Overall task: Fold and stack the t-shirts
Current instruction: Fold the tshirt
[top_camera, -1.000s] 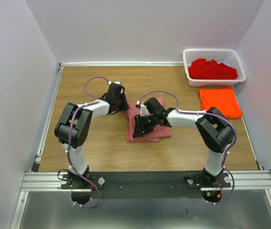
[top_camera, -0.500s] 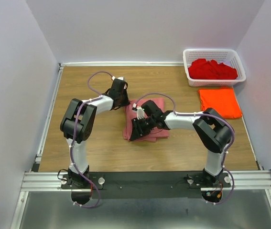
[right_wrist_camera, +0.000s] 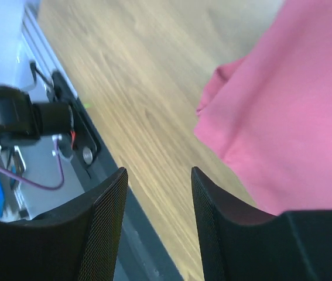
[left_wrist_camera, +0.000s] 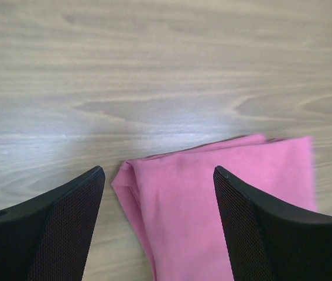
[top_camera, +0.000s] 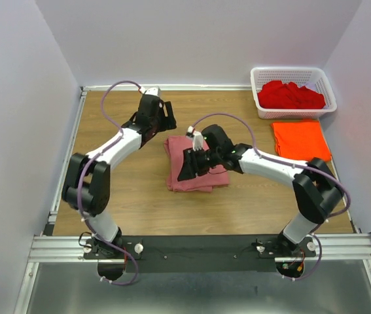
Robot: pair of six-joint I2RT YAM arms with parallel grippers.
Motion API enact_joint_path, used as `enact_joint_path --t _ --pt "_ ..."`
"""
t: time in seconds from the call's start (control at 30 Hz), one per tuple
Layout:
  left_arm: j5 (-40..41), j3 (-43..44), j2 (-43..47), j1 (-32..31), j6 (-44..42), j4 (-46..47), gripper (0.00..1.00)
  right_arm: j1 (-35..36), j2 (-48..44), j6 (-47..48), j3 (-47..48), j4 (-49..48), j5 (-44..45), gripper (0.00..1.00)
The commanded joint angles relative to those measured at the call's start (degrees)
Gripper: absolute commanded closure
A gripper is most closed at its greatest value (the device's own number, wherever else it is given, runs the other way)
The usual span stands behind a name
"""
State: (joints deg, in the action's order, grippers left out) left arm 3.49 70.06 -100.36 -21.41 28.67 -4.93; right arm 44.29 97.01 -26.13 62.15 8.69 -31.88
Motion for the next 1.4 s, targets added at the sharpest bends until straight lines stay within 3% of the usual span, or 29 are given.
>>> enact_joint_path --t 0.0,0.13,0.23,0.33,0.47,0.77,0.9,1.13,1.23,1.37 --pt "2.49 -0.8 8.94 -0.3 0.16 -4.73 0.17 -3.94 -4.19 0.2 -1.32 3.96 3.75 0.44" --pt "1.26 -6.59 15.53 -2.84 1.92 -8.6 0.21 -9.92 -7.8 1.08 -5.37 6.07 6.12 0.45" --pt "-2.59 -14.74 20.1 -6.69 3.67 -10.27 0.36 -14.57 -9.56 2.22 -6.95 8.36 8.75 0.46" --pt "-8.73 -19.07 21.17 -9.43 4.21 -10.01 0.42 -16.43 -9.65 3.19 -7.39 9.86 10.87 0.49" --pt "-11.13 -24.35 19.33 -13.3 4.47 -9.57 0.55 -17.13 -7.55 4.07 -7.75 11.26 11.49 0.55" --pt "-11.14 -25.94 10.29 -13.31 3.94 -10.45 0.77 -17.22 -0.87 1.52 -12.48 12.84 6.83 0.59" --pt "-5.79 -24.72 7.64 -9.63 1.49 -11.68 0.78 -15.21 0.54 -1.37 -14.25 12.67 5.33 0.59" --pt "4.06 -15.32 1.66 1.36 -6.07 -15.2 0.76 -0.54 6.6 -12.18 -5.13 7.49 5.42 0.59" --pt "6.7 -8.56 -1.59 4.7 -9.15 -13.72 0.66 4.13 11.7 -14.03 3.66 6.61 6.48 0.59" --pt "6.71 2.85 -6.15 5.76 -10.74 -11.68 0.51 4.13 14.35 -13.25 11.67 6.25 8.23 0.59"
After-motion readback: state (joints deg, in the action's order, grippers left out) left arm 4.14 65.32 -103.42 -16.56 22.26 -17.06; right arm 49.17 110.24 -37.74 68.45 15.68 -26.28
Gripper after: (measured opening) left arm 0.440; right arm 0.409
